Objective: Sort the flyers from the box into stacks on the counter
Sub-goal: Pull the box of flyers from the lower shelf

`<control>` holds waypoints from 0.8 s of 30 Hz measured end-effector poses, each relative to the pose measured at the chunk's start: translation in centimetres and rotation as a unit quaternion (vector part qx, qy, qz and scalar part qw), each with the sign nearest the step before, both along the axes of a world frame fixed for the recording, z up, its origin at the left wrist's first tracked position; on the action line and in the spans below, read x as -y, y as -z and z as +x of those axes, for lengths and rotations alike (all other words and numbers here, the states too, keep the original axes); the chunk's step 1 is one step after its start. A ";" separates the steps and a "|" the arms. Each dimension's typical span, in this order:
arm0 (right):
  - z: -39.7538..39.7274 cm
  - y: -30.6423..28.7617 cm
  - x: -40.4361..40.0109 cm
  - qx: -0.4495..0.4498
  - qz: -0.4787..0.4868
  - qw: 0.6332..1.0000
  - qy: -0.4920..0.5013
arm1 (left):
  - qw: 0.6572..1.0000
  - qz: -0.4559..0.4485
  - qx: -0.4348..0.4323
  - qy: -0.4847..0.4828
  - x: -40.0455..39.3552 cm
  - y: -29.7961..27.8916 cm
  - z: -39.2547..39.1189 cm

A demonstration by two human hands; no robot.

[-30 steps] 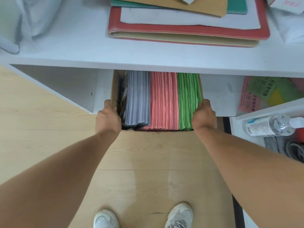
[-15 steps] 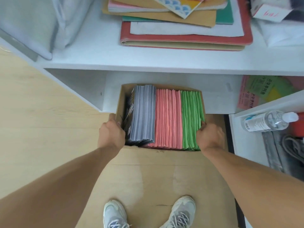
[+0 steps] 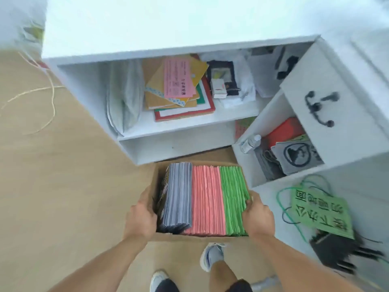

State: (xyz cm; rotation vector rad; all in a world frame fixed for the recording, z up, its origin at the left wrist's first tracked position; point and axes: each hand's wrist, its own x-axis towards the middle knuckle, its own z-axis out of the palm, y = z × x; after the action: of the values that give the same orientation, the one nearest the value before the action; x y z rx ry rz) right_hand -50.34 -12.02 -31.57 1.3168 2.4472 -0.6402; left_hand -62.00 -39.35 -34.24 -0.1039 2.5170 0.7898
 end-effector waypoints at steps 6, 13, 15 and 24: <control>10.5 -14.7 3.1 -0.051 0.035 0.994 0.087 | 0.991 0.038 -0.076 0.099 0.4 -14.6 5.6; 20.2 -24.0 5.6 -0.094 0.107 0.972 0.187 | 0.968 0.080 -0.121 0.203 -1.6 -23.8 10.1; 23.3 -26.3 6.3 -0.105 0.120 0.964 0.212 | 0.962 0.084 -0.134 0.225 -2.3 -25.7 11.9; 39.6 -33.7 10.0 -0.137 0.193 0.919 0.315 | 0.921 0.165 -0.166 0.312 -4.1 -34.5 24.8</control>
State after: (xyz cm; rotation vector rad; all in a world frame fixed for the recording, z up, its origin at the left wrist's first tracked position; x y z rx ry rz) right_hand -10.72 -22.03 2.08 2.3709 2.4201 -0.5135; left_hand -37.18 -35.27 0.24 0.9706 2.4292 0.9893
